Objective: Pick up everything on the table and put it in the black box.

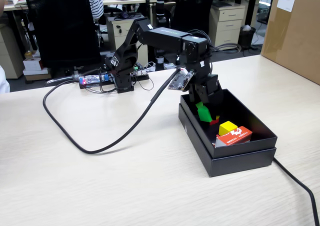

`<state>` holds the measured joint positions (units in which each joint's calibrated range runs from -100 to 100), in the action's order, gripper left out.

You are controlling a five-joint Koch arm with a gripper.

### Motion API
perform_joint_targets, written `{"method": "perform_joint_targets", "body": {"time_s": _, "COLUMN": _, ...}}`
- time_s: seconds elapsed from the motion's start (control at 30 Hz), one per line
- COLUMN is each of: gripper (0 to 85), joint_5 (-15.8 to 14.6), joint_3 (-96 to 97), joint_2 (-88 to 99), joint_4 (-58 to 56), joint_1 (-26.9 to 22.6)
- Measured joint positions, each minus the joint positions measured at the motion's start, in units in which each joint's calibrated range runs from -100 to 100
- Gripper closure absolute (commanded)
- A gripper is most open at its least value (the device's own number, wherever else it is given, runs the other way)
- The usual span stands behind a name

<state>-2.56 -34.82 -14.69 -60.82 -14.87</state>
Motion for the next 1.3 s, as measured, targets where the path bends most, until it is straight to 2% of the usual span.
{"method": "perform_joint_targets", "body": {"time_s": 0.1, "gripper": 84.5, "joint_5": 0.0, "joint_3": 0.0, "joint_2": -1.55, "joint_4": 0.0, "joint_1": 0.05}}
{"method": "perform_joint_targets", "body": {"time_s": 0.13, "gripper": 68.0, "joint_5": 0.0, "joint_3": 0.0, "joint_2": -2.98, "joint_4": 0.0, "joint_1": 0.15}}
{"method": "perform_joint_targets", "body": {"time_s": 0.2, "gripper": 58.4, "joint_5": 0.0, "joint_3": 0.0, "joint_2": -4.27, "joint_4": 0.0, "joint_1": 0.2}}
{"method": "perform_joint_targets", "body": {"time_s": 0.27, "gripper": 54.5, "joint_5": 0.0, "joint_3": 0.09, "joint_2": -4.53, "joint_4": 0.0, "joint_1": 0.2}}
{"method": "perform_joint_targets", "body": {"time_s": 0.3, "gripper": 47.3, "joint_5": 0.0, "joint_3": 0.0, "joint_2": -4.53, "joint_4": -0.08, "joint_1": 0.2}}
{"method": "perform_joint_targets", "body": {"time_s": 0.33, "gripper": 45.9, "joint_5": 0.0, "joint_3": 0.0, "joint_2": -4.53, "joint_4": -0.08, "joint_1": 0.2}}
{"method": "perform_joint_targets", "body": {"time_s": 0.63, "gripper": 43.4, "joint_5": 0.0, "joint_3": 0.73, "joint_2": 1.42, "joint_4": -0.08, "joint_1": 0.54}}
{"method": "perform_joint_targets", "body": {"time_s": 0.83, "gripper": 41.2, "joint_5": 0.0, "joint_3": 6.39, "joint_2": 18.9, "joint_4": -0.08, "joint_1": 2.3}}
{"method": "perform_joint_targets", "body": {"time_s": 1.1, "gripper": 41.4, "joint_5": 3.61, "joint_3": 35.24, "joint_2": 58.25, "joint_4": 5.96, "joint_1": 11.92}}
{"method": "perform_joint_targets", "body": {"time_s": 1.3, "gripper": 41.1, "joint_5": 4.3, "joint_3": 53.04, "joint_2": 77.28, "joint_4": 10.99, "joint_1": 15.97}}
